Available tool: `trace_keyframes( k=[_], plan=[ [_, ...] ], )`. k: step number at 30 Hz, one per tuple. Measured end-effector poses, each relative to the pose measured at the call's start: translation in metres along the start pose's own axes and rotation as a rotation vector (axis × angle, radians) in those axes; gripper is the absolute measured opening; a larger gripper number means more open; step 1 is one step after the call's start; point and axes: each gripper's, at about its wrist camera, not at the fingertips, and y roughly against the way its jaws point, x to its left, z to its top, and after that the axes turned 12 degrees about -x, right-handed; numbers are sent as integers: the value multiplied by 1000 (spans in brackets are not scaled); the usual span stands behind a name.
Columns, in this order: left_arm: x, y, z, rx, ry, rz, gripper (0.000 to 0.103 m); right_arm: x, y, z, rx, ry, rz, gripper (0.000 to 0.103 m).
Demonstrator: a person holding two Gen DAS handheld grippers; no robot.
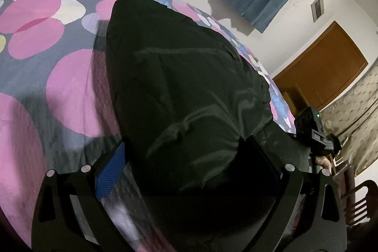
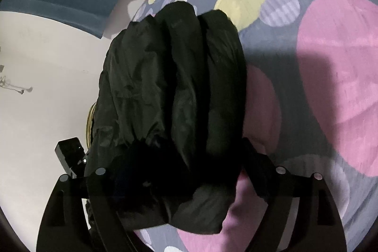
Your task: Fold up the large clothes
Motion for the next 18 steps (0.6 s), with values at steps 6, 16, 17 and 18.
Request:
trace_keyframes(
  k=[6,16,17,18],
  plan=[
    [3,-2,-5,-2,-4,8,96,-1,-13,-6,26,54,-23,71],
    [-1,1,-6,-10,-33,26,86,18,-27,-17,-7,116,-17,45],
    [-2,2,-7,-12,-35,29,86,19,-28,-17,-10,125,-18,45],
    [-2,3,-8,-14,-38,32,85,21,-30,-18,-14,130,-15,45]
  ],
)
